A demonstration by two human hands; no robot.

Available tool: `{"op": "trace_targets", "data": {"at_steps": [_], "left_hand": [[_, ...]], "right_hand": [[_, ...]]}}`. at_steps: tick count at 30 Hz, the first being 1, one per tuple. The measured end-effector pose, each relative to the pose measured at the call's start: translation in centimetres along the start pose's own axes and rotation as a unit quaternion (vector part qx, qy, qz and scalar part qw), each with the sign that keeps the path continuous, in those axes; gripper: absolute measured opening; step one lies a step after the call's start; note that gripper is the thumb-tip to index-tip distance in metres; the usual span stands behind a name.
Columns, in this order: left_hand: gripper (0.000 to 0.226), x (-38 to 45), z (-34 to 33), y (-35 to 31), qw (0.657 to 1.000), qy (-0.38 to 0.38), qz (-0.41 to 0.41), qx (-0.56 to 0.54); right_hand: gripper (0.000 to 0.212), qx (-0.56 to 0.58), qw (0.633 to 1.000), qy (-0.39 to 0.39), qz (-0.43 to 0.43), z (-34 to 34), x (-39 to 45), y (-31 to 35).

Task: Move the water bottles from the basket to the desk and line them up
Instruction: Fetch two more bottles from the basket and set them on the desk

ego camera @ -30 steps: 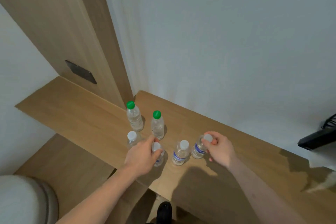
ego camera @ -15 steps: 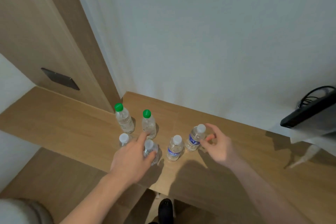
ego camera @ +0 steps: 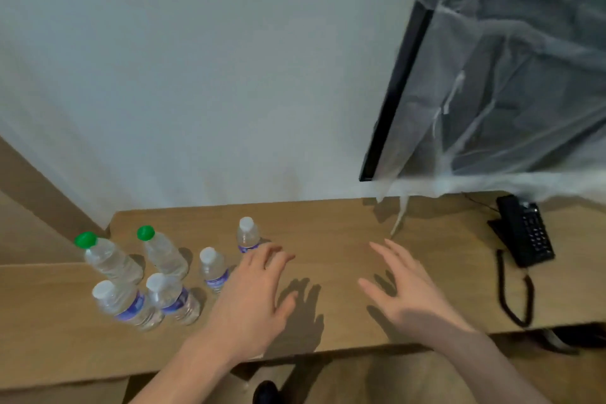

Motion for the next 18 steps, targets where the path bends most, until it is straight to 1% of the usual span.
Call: {"op": "trace_targets", "data": {"at_steps": [2,6,9,13,15,18], "left_hand": [[0.064,1.0,-2.5,-2.6,0.999,0.032,-0.016,0.032],[0.073,2.2,-7.8,-9.7,0.987,0.094,-0.065,0.115],[0.076,2.3,-11.4,-16.4,0.98,0.109,-0.111,0.127],[0.079,1.8,-17.1,-24.8,0.968,0.127,-0.168,0.134],[0.079,1.7,-19.7,-28.9,0.963,0.128,-0.198,0.131],[0.079,1.5,-23.2,-35.2,0.948,0.148,-0.244,0.141]], "right_hand": [[0.079,-0.003,0.999,-0.003,-0.048,1.0,-2.9,-4.0],[0.079,0.006,0.994,-0.036,-0.106,2.3,-10.1,-12.9],[0.078,-0.011,0.985,-0.049,-0.163,2.8,-15.0,-19.6],[0.078,-0.013,0.975,-0.058,-0.213,3.8,-21.9,-27.4],[0.079,-0.009,0.969,-0.073,-0.235,4.4,-25.2,-30.8],[0.08,0.006,0.957,-0.101,-0.27,5.5,-30.0,-35.2]]}}
Point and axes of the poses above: each hand's wrist, its own x-axis towards the middle knuckle, its own z-axis out of the back of the hand, y = z × x, the point moved 5 cm from there along x, towards the middle knuckle, and after that the axes turned 7 degrees about -x, right-handed, at the moved point
